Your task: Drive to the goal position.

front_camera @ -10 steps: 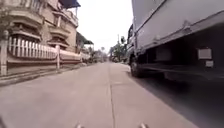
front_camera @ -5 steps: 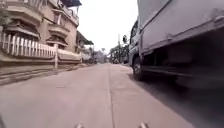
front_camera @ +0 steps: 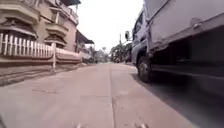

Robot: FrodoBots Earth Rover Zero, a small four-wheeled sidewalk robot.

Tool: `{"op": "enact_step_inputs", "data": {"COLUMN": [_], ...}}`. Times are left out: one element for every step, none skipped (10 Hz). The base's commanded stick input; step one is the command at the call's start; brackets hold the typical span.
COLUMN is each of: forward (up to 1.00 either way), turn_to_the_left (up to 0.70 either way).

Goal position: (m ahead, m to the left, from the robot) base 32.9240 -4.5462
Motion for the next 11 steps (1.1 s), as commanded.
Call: {"op": "enact_step_inputs", "data": {"forward": [0.85,0.85,0.85,0.85,0.85,0.85,0.85,0.85,0.85,0.85,0.85], "turn_to_the_left": [0.0,0.0,0.0,0.0,0.0,0.0,0.0,0.0,0.0,0.0,0.0]}}
